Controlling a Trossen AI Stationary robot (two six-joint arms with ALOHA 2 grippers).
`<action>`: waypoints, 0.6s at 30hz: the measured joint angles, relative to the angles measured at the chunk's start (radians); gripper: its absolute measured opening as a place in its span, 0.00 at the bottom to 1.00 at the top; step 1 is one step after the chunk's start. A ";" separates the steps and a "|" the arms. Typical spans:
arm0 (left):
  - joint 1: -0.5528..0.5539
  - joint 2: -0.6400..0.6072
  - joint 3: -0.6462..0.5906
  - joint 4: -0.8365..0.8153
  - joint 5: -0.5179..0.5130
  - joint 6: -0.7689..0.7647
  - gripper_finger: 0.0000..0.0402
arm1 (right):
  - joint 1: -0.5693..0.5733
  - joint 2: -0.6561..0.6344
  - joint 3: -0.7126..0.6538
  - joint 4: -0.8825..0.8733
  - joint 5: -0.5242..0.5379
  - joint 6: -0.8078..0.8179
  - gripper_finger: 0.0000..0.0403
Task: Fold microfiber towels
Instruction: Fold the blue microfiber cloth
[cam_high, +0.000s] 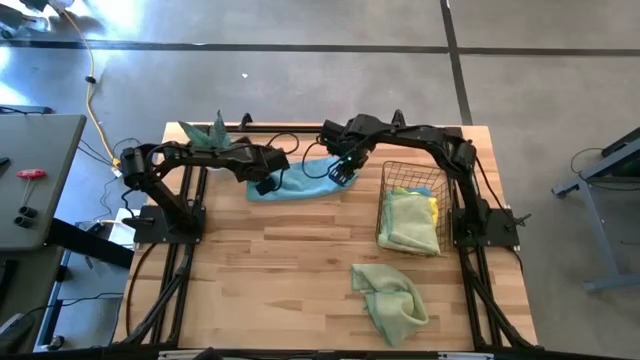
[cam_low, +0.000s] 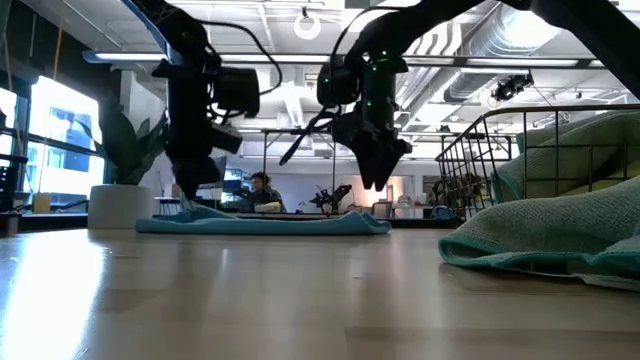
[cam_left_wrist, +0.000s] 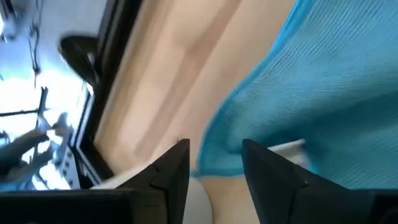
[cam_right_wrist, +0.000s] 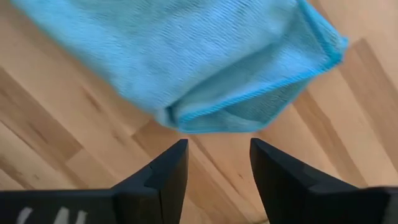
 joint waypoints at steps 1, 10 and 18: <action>-0.003 -0.009 0.000 0.019 -0.003 0.016 0.33 | 0.006 0.000 0.000 0.007 0.000 0.001 0.40; -0.051 -0.043 0.001 0.066 -0.046 0.172 0.33 | 0.038 0.000 0.000 0.011 0.056 -0.028 0.38; -0.148 -0.077 0.014 0.015 0.229 0.200 0.33 | 0.028 -0.001 -0.020 0.024 0.129 0.011 0.37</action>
